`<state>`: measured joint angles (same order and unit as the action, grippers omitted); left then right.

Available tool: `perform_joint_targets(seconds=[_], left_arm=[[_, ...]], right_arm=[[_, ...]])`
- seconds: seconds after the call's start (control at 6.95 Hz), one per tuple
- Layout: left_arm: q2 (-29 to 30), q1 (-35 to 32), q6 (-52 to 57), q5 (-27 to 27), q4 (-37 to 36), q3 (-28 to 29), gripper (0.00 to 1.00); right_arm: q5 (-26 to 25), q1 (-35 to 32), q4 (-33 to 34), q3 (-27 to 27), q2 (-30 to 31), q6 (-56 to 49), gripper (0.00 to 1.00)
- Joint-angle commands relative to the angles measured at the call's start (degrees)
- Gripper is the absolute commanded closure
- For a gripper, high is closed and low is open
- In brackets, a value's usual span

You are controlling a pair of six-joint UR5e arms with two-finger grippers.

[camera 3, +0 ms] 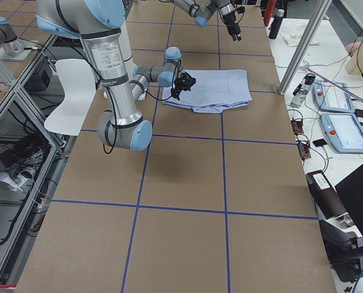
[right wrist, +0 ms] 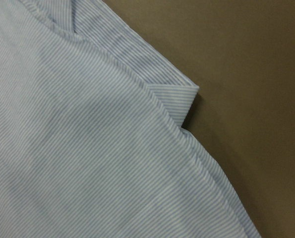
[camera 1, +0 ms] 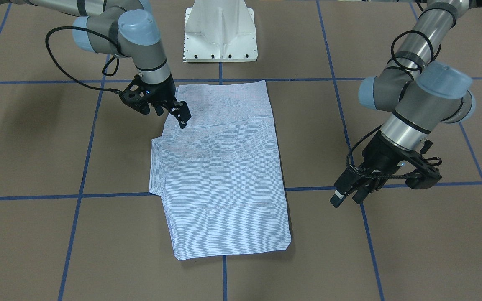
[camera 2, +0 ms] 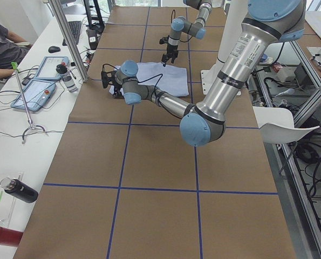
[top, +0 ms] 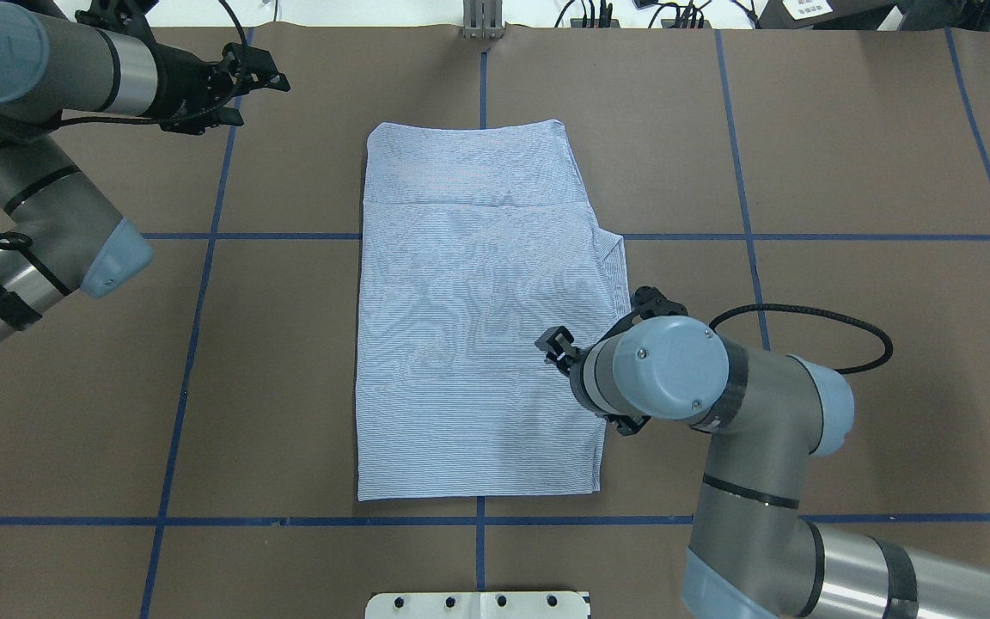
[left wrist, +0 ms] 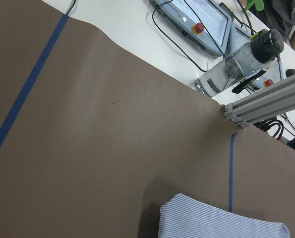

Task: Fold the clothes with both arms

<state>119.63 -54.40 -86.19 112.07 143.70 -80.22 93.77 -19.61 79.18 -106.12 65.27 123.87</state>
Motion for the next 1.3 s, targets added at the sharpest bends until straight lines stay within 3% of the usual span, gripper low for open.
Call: perform_joint_targets(seconds=[0.0,1.01,1.15], left_arm=[[-0.4,0.0,0.0,-0.1,0.0,-0.4,0.08],[-1.2,0.1,-0.4,-0.2,0.0,-1.4,0.08],[-1.2,0.1,-0.4,-0.2,0.0,-1.4,0.08]], right_arm=[[-7.0,7.5,-0.4,-1.4,1.3,9.0,0.05],[-6.7,9.2,-0.4,-2.8,4.7,9.5,0.07],[-6.8,9.2,-0.4,-2.9,4.8,9.5,0.14]])
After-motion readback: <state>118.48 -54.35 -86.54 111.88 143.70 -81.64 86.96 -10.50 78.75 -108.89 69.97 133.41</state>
